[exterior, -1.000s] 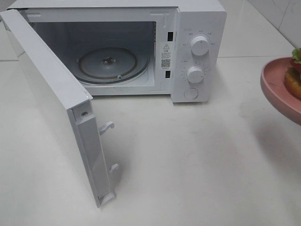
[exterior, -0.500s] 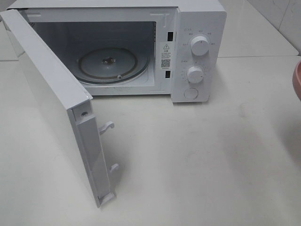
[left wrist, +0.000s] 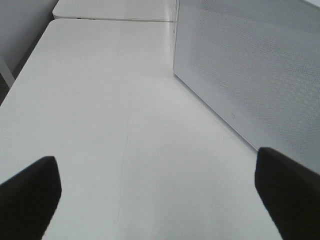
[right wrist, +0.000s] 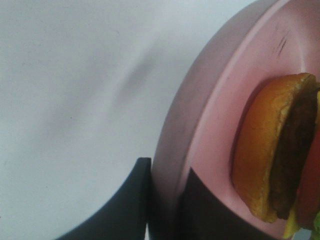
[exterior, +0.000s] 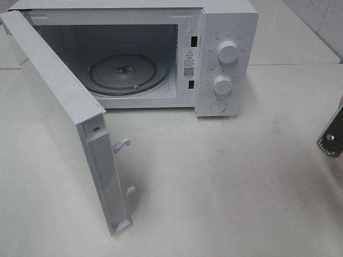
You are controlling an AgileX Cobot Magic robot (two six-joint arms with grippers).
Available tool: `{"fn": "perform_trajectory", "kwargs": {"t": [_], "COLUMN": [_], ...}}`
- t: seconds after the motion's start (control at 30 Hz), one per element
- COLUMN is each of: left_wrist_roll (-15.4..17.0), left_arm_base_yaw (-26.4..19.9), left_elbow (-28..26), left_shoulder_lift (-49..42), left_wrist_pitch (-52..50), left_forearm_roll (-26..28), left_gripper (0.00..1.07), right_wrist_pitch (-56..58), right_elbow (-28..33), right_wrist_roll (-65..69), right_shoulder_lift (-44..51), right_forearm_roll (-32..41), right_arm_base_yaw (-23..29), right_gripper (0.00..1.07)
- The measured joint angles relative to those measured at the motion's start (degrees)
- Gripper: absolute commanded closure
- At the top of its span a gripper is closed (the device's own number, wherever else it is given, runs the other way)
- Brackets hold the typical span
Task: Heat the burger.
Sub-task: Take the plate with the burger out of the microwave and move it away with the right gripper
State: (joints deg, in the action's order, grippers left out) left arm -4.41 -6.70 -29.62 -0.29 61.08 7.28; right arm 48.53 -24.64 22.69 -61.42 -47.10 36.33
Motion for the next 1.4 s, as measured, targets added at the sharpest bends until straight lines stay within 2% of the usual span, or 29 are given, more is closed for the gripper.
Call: {"fn": "perform_trajectory", "kwargs": {"t": [0.37, 0.43, 0.53, 0.6, 1.2, 1.4], "left_wrist_roll": [0.0, 0.0, 0.0, 0.0, 0.0, 0.0], "left_arm_base_yaw": [0.0, 0.0, 0.0, 0.0, 0.0, 0.0], "left_elbow": [0.0, 0.0, 0.0, 0.0, 0.0, 0.0], "left_shoulder_lift": [0.0, 0.0, 0.0, 0.0, 0.0, 0.0], "left_wrist_pitch": [0.0, 0.0, 0.0, 0.0, 0.0, 0.0], "left_forearm_roll": [0.0, 0.0, 0.0, 0.0, 0.0, 0.0], "left_gripper": [0.09, 0.09, 0.09, 0.09, 0.09, 0.09], "right_wrist_pitch": [-0.9, -1.4, -1.5, -2.1, -5.8, -4.6], "right_elbow": [-0.6, -2.6, -3.0, -4.6, -6.9, -7.9], "right_wrist_roll": [15.5, 22.0, 23.3, 28.2, 39.8, 42.5], "right_shoulder_lift": [-12.4, -17.8, -19.0, -25.2, -41.0, -45.8], "right_forearm_roll": [-1.1, -1.5, -1.8, -3.0, -5.2, -7.0], "right_arm_base_yaw": [0.0, 0.0, 0.0, 0.0, 0.0, 0.0], "right_gripper": [1.07, 1.07, 1.07, 1.06, 1.02, 0.92]}}
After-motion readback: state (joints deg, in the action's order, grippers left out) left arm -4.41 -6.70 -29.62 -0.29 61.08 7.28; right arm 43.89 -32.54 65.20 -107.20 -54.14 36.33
